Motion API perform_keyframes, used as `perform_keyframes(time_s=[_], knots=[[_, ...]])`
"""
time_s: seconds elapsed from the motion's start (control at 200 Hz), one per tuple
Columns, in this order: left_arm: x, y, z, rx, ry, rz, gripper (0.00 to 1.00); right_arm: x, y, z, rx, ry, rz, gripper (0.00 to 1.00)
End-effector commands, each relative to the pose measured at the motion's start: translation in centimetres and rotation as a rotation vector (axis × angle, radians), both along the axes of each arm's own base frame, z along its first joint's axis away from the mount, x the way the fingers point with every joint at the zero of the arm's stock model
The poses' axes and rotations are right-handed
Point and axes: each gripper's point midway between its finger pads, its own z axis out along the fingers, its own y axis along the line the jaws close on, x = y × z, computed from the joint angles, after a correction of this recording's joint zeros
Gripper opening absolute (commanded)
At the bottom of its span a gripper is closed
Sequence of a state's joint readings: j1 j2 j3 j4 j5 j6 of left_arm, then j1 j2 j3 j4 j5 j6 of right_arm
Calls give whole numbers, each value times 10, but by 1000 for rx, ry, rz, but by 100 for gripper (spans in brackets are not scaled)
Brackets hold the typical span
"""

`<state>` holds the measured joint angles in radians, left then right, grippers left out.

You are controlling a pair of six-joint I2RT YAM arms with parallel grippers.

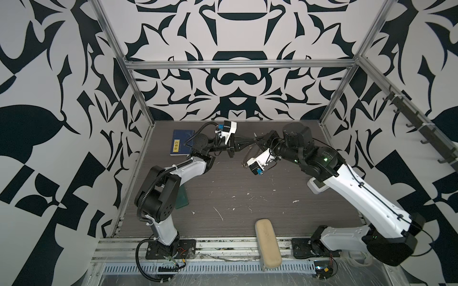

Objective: Remove the keys from the keyring

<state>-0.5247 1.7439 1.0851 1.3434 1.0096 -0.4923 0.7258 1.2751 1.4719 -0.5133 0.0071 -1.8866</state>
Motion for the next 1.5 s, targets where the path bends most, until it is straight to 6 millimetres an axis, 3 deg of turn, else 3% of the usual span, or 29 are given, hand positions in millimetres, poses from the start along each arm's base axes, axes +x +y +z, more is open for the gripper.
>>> perform_keyframes(time_s=[0.0,0.105,0.52,0.57,0.74,0.84,0.94,1.03,1.17,1.28,1.495], knots=[[-17,3,35,-87,-102,-12,0,5,-5,-13,-16,19,-33,7],[-18,5,35,-90,-98,-4,0,7,-9,-12,0,25,-59,20],[-18,18,39,-96,-87,30,0,-1,-18,20,192,13,-106,40],[-18,19,40,-98,-87,33,0,-4,-18,26,236,15,-107,42],[-17,21,43,-108,-92,44,0,-11,-23,42,371,25,-122,63],[-16,21,47,-114,-97,49,0,-21,-26,62,522,54,-115,67],[-17,22,50,-121,-102,53,0,-41,-33,91,758,143,-84,67],[-16,23,52,-125,-102,54,0,-50,-42,101,946,283,-94,67],[-16,24,55,-130,-104,58,0,-58,-47,101,1146,477,-106,65],[-15,25,55,-131,-102,61,0,-54,-47,93,1226,621,-132,60],[-13,26,56,-131,-96,65,0,-46,-37,77,1369,887,-122,39]])
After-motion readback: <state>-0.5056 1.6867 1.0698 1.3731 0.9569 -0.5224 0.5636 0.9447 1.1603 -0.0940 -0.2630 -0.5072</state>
